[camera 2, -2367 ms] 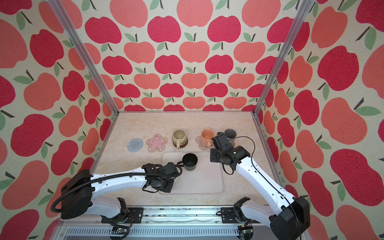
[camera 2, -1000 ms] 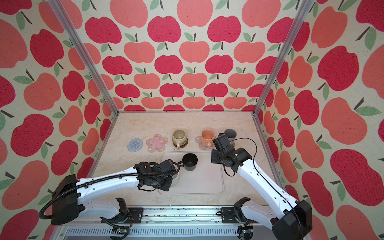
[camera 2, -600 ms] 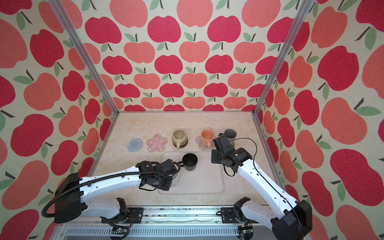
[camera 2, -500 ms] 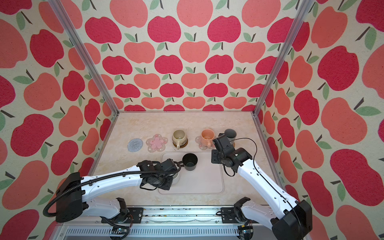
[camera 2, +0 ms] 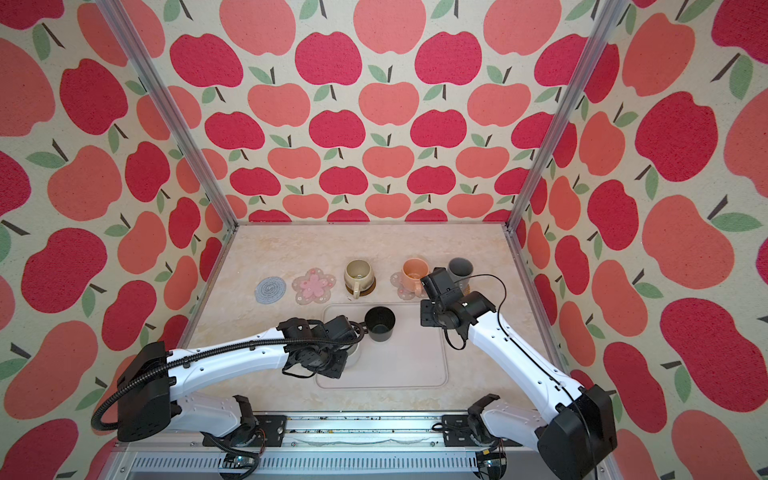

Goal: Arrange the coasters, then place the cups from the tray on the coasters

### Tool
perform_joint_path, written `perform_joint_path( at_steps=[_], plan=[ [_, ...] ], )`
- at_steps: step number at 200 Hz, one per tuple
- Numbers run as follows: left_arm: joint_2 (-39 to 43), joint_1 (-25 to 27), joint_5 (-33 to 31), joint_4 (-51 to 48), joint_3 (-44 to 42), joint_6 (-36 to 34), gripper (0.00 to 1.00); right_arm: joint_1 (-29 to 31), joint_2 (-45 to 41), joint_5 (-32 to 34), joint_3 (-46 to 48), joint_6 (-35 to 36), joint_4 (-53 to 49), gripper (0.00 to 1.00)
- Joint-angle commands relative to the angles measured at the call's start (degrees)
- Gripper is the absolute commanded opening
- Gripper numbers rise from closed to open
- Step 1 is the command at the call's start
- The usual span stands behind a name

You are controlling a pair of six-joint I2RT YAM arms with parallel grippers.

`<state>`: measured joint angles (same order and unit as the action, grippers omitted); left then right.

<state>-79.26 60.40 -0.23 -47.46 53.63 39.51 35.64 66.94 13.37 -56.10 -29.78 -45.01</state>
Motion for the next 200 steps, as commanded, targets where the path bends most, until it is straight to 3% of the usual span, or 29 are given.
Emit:
perform_joint_path(
  at_steps=[1, 87, 154, 200],
  plan=[
    [-0.99, -1.05, -2.52, -0.38, -0.15, -0.22, 0.27, 0.61, 0.64, -0.08, -2.40, 1.65, 0.59, 0.54],
    [-3.44, -1.25, -2.67, 0.27, 1.42, -0.15, 0.22, 0.58, 0.30, 0.08, -1.74, 2.09, 0.76, 0.53],
    [-1.02, -1.34, -2.19, -0.87, 2.27, 0.02, 0.33, 0.60, 0.74, -0.33, -2.35, 1.66, 0.55, 0.54],
    [-1.90, -1.69, -2.14, -0.69, 2.30, -0.09, 0.26, 0.58, 0.65, -0.34, -2.26, 1.57, 0.30, 0.54]
  ],
)
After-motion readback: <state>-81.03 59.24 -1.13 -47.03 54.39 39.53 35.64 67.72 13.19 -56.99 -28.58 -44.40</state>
